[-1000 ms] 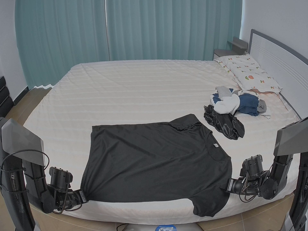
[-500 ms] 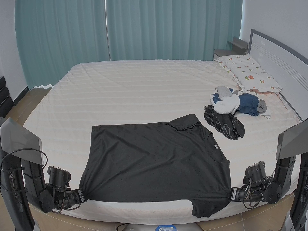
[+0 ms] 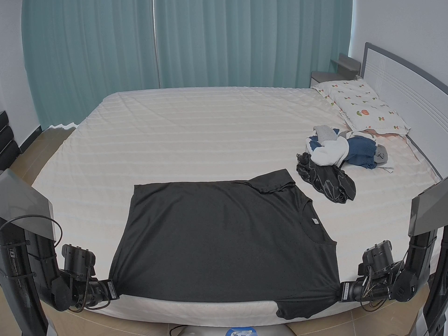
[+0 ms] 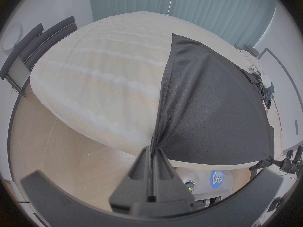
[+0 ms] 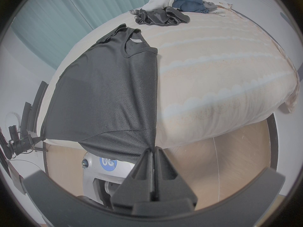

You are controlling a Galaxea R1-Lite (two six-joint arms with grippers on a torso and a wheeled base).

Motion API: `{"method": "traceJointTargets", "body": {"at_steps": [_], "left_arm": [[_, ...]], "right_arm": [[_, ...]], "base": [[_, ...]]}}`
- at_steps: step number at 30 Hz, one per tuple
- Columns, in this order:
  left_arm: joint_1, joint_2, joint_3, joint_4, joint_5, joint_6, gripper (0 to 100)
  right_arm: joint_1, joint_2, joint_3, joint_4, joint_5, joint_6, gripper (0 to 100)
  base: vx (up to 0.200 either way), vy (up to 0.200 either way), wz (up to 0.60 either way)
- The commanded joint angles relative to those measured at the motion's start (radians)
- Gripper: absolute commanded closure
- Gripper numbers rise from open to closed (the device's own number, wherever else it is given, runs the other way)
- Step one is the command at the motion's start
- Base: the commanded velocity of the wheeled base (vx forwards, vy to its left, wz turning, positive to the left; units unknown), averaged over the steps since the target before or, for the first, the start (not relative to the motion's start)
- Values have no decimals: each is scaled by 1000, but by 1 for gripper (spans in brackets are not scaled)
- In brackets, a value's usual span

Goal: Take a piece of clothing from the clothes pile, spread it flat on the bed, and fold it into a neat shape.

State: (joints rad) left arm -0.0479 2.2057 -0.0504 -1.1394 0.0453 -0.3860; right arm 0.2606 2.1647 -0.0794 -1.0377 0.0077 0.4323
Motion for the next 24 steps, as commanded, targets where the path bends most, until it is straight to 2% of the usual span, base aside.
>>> {"method": "traceJointTargets", "body": {"at_steps": [1,3,4,11,14,20,24], "left_arm": [[0,5,1,0,1,-1,100],[0,6,0,0,1,-1,100],[0,6,-3,-2,1,-2,0],[8,-6,-9,-3,-13,-11,0],[43,-46,-16,-36,-21,-5,0],[112,-138,-12,-62,-145,19,0],[120,-146,-11,-71,-182,24,0]], "right_arm": [[3,6,1,-1,0,0,100],[5,6,-7,-2,0,0,100],[5,6,-11,-7,2,0,0],[-8,-17,-45,-13,2,11,0],[-31,-68,-51,-44,5,23,0],[-24,-166,-89,-68,3,85,0],[-6,-175,-123,-67,3,120,0]], "base": [[0,0,0],[0,0,0],[0,0,0],[0,0,0],[0,0,0],[0,0,0],[0,0,0]]}}
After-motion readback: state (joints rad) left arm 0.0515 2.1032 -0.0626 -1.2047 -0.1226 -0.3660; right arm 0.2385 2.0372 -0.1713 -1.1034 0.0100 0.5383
